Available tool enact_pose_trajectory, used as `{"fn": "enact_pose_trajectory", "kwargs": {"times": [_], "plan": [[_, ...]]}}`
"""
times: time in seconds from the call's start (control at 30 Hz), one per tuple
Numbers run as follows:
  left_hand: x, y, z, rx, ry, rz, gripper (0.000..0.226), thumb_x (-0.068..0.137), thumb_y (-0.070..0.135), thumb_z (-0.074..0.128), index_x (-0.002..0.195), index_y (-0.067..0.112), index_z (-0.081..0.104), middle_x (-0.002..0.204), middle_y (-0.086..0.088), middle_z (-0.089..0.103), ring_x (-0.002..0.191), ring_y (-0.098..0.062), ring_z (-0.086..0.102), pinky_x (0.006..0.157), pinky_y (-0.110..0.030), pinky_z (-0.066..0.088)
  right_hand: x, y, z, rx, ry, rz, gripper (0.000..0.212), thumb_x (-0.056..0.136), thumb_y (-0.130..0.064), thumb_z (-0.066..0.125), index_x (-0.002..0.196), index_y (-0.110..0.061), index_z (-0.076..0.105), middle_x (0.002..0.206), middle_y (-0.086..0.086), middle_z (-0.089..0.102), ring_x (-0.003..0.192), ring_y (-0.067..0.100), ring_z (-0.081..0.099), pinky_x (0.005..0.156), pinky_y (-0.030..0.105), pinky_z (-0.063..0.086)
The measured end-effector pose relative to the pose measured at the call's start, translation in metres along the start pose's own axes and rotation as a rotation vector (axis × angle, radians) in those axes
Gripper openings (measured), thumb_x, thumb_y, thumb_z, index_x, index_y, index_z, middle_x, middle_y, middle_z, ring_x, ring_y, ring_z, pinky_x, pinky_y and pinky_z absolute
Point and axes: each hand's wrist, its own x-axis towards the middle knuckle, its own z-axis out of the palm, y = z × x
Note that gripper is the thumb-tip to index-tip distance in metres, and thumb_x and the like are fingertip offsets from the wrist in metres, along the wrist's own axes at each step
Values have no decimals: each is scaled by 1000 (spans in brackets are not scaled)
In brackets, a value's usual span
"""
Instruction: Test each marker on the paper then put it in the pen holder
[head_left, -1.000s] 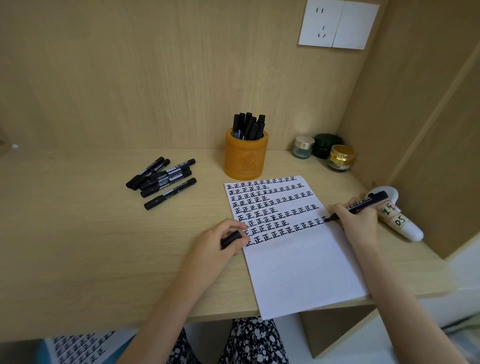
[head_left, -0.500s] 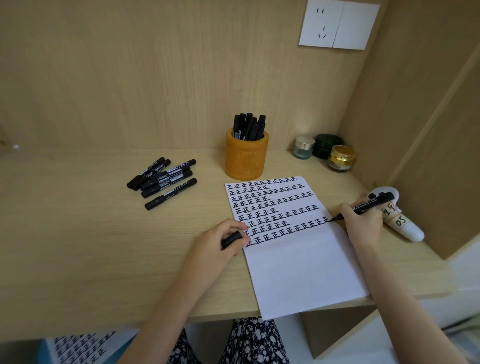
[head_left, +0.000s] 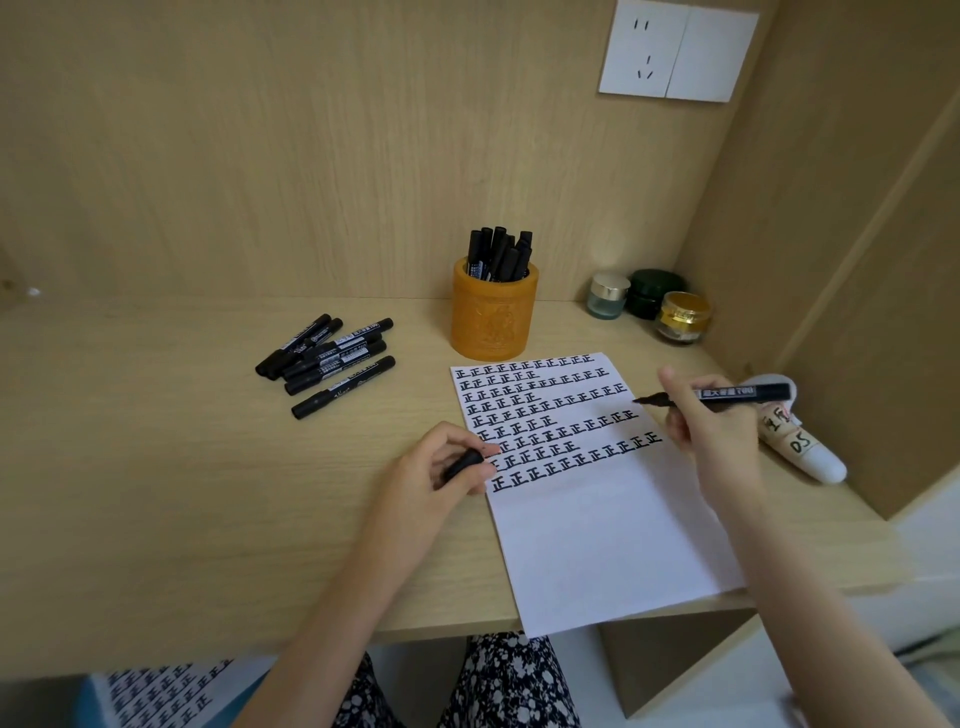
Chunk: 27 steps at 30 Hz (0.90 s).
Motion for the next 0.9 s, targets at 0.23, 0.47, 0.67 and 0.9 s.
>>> {"fn": "enact_pose_trajectory", "kwargs": {"times": [0.23,0.47,0.67,0.9], "plan": [[-1,3,-3,-55,81,-25,27,76,18,72,100,29,69,99,15,70,91,3,64,80,-20,54,-31,-13,46,102,-242,168,28,84,-30,71,68,-18,51,50,0,52,44,13,45,44,18,34],[0,7,-2,-149,134,-62,26,71,14,76,91,17,60,89,10,68,80,4,65,67,-18,53,-55,-8,84,78,-262,88,41,86,-19,70,56,-17,42,43,-1,37,38,12,31,40,19,26],[1,4,-2,-163,121,-58,25,70,12,77,89,14,61,88,8,69,81,1,66,69,-17,54,-64,-1,96,96,-292,47,42,88,-12,67,55,-15,42,41,-2,36,38,12,31,40,18,27],[1,4,-1,-161,130,-31,23,68,11,79,84,10,62,83,3,72,73,-5,67,70,-21,55,-72,5,107,33,-336,7,40,88,-10,67,55,-13,45,39,-7,39,38,8,34,43,18,31]]}}
